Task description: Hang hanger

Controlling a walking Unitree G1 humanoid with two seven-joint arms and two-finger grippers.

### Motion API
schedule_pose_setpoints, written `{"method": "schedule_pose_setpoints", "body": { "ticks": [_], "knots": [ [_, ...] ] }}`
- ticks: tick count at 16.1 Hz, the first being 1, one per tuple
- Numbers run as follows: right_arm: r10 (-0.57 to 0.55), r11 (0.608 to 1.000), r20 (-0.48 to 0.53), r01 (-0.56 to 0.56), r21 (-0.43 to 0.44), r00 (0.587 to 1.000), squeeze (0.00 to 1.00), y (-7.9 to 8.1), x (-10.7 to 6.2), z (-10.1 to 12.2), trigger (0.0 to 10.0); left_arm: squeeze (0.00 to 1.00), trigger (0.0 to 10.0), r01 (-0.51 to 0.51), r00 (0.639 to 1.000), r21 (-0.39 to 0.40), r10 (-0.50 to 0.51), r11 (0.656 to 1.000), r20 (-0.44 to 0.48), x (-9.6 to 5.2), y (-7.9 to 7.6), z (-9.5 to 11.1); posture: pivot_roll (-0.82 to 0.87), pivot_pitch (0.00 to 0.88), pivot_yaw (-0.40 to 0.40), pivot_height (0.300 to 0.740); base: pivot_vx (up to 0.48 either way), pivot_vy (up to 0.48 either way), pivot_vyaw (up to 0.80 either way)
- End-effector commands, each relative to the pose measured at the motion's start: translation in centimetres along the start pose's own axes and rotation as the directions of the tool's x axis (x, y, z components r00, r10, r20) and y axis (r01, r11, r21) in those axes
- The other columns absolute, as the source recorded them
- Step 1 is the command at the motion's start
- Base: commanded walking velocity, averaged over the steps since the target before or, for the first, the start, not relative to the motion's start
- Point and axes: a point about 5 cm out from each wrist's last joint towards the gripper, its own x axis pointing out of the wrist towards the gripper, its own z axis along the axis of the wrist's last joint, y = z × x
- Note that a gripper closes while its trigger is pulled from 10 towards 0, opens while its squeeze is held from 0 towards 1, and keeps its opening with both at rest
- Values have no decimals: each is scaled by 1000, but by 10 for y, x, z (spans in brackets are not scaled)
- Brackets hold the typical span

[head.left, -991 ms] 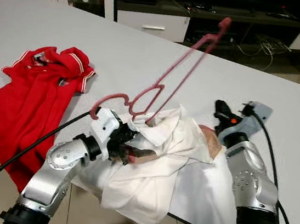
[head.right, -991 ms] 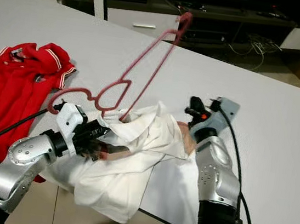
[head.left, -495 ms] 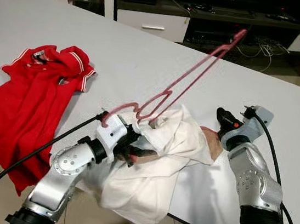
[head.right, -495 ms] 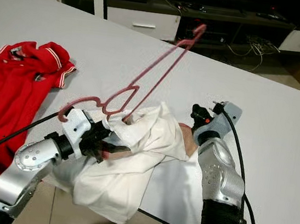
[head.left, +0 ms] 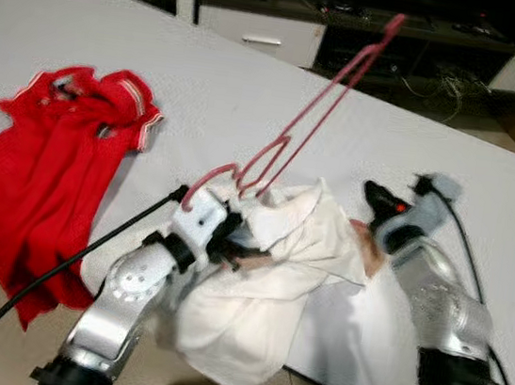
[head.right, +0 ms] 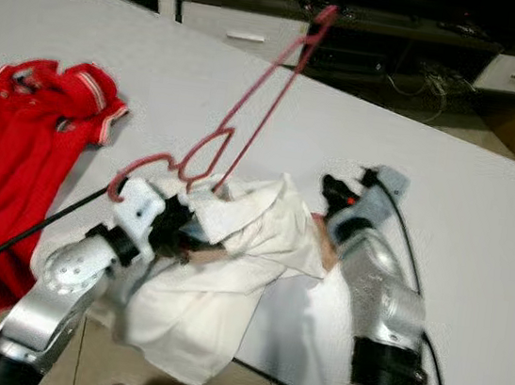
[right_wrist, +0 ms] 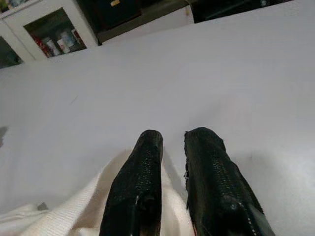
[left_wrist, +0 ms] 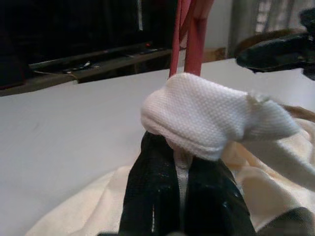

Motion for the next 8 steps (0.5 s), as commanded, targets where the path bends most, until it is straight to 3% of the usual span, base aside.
{"method": "schedule_pose_setpoints", "body": {
  "ticks": [1,8],
  "knots": [
    [1,1000,11,-1,-9,1000,0,-1,-3,4,10000,0,10000,-8,994,-31,4,999,-112,-4,-3,-22,26,141,-120,740,0,0,800],
    [10,1000,-5,-10,-19,1000,0,-2,-4,4,10000,0,10000,-33,993,-16,30,999,-112,1,1,-21,15,131,-110,740,0,0,800]
  ]
}}
